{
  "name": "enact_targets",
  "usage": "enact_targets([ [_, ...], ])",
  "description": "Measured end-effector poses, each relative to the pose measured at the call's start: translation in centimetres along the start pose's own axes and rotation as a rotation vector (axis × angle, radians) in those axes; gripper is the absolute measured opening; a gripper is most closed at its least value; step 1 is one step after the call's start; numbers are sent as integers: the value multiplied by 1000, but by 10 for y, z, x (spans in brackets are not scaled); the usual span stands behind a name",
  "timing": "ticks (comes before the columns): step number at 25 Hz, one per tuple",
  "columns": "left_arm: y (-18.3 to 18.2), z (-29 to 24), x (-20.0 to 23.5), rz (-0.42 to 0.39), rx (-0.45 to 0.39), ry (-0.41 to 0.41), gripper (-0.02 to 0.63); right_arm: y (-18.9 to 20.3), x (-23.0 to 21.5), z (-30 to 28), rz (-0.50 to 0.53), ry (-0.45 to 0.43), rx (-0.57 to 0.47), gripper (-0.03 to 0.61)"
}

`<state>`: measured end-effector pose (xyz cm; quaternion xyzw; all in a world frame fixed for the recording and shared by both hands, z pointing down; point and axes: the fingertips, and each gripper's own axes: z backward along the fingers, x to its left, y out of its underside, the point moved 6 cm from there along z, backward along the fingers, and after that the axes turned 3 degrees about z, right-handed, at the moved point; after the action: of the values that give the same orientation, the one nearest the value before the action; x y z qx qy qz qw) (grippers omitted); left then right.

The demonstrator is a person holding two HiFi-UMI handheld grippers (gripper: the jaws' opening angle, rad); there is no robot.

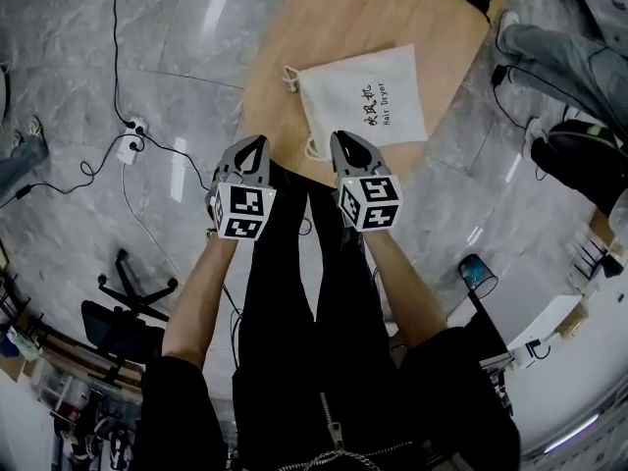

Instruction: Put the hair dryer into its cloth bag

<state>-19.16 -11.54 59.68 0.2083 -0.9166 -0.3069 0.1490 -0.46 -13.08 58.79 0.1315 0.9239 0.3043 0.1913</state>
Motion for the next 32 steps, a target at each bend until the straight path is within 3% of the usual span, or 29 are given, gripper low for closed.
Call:
enact_targets([
  [1,-7,10,-1,24,-16,-5,14,-8,3,12,-16,16,-22,13],
  [5,-34,50,-10,91,-67,-1,14,-35,20,60,-39,55,-93,11],
  [13,-93,121,-37,118,-159,-39,14,-85,49,141,-101,29,-189,11],
  [18,-119,173,-61,141,-228,-108,14,-109,77,196,-16,-19,-271,11],
  [25,-132,252,-127,153,-357,-166,14,-102,99,294,92,-65,-395,11],
  [32,-105,309,-196,128,-386,-186,14,-54,120,374,133,-113,-471,9],
])
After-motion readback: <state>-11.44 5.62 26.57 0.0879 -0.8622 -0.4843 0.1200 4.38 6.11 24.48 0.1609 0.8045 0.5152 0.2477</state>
